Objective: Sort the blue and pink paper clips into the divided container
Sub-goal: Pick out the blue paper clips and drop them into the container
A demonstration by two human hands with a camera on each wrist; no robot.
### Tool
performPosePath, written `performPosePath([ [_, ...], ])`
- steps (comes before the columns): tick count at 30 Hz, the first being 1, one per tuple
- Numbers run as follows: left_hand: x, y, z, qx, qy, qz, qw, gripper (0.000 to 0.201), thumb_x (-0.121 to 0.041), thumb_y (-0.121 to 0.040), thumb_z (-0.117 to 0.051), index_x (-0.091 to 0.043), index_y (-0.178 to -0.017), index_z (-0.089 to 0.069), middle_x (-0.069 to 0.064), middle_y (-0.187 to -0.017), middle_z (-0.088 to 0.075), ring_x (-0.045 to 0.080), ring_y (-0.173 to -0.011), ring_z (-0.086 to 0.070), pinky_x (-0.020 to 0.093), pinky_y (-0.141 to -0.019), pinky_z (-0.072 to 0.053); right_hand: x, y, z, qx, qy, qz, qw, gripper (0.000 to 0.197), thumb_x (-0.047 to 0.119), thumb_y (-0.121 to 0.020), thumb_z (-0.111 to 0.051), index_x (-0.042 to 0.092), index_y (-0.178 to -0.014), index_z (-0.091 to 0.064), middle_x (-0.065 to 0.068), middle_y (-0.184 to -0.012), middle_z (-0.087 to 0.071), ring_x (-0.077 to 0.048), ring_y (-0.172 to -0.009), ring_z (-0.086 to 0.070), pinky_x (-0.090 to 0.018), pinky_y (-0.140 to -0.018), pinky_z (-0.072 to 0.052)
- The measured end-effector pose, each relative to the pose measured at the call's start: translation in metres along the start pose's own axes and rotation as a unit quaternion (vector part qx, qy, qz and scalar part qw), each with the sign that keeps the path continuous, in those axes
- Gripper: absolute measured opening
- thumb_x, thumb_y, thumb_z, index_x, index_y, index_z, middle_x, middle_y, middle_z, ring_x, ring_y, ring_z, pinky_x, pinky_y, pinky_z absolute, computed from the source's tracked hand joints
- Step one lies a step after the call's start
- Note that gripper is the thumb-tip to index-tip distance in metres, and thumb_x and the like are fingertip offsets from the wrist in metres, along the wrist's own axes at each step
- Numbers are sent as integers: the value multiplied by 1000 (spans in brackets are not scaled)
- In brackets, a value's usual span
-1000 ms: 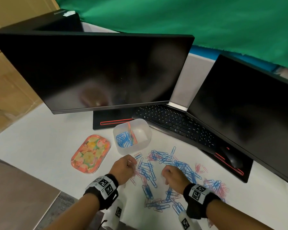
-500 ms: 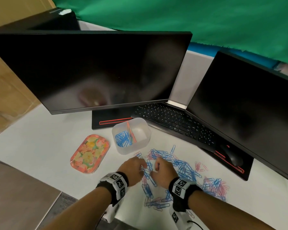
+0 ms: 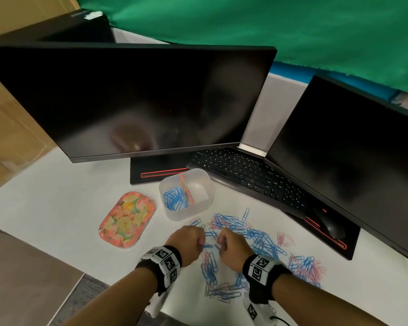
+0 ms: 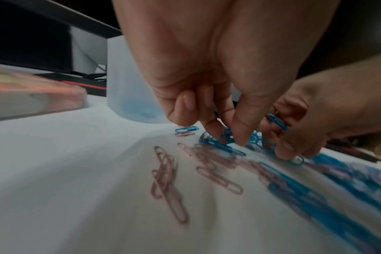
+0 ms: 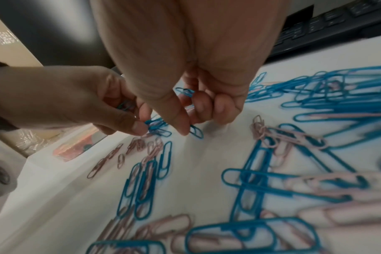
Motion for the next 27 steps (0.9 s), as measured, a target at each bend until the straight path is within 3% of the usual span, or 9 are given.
performPosePath([
  [4,9,5,7,-24,111,16,993,20,-14,-86,-54,-22,-101,-64,-3,-85,-62,18,-81,-61,20,-74,-46,3,6,3,46,-33,12,998,25,5,-91,-44,18,-109,-54,5,-73,-48,-7,-61,-44,-14,-54,-35],
  [7,11,7,12,-8,199,40,979,22,-12,-91,-53,-21,-104,-68,-6,-83,-59,8,-74,-56,13,-67,-41,12,4,8,76,-87,-3,993,22,10,-93,-41,17,-97,-61,-8,-85,-61,-13,-73,-53,-22,-64,-41],
  [8,13,8,14,3,264,64,963,21,-9,-91,-52,-20,-99,-68,-6,-77,-57,6,-64,-53,13,-60,-39,17,4,11,79,-119,-9,990,20,13,-92,-42,17,-89,-62,-8,-83,-62,-11,-72,-53,-22,-64,-40],
  [10,14,13,19,12,432,126,893,23,0,-90,-47,-14,-88,-66,-2,-65,-45,8,-47,-36,18,-45,-28,30,2,16,75,-217,-23,973,17,17,-84,-44,15,-73,-56,-2,-67,-51,-8,-61,-45,-18,-55,-33],
  [13,11,20,36,-10,587,159,793,20,-1,-88,-40,-10,-83,-58,3,-68,-40,12,-50,-28,21,-47,-19,48,-3,22,67,-328,-32,942,23,7,-86,-37,11,-68,-50,-6,-60,-40,-14,-49,-36,-23,-45,-25],
  [16,7,20,61,-51,642,159,748,16,-10,-95,-38,-10,-88,-52,3,-68,-44,13,-51,-33,23,-46,-22,71,-10,29,68,-363,-12,929,24,5,-87,-35,8,-73,-53,-8,-62,-47,-19,-47,-42,-28,-45,-28],
  [21,20,8,107,-172,564,177,788,14,-8,-96,-45,-8,-91,-58,7,-69,-55,16,-53,-47,25,-47,-35,112,-22,46,66,-377,5,924,18,4,-91,-41,6,-83,-57,-6,-63,-51,-18,-49,-47,-26,-45,-33],
  [24,28,1,118,-194,573,201,771,11,-8,-95,-47,-8,-94,-58,11,-80,-58,20,-68,-56,30,-58,-49,129,-30,56,46,-368,16,929,15,4,-91,-43,7,-86,-56,-9,-68,-54,-19,-54,-52,-28,-48,-39],
  [27,31,0,121,-202,581,220,757,10,-8,-94,-50,-10,-95,-59,13,-99,-55,25,-93,-54,31,-73,-50,140,-42,62,39,-365,12,930,16,5,-92,-41,10,-87,-55,-13,-74,-57,-21,-59,-56,-30,-55,-47],
])
Point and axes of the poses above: each hand's wrist, its own y-axis away from the middle knuckle, its own z-axis out of the back of the hand, x = y × z, the point moved 7 cm from there along -y, towards the middle knuckle
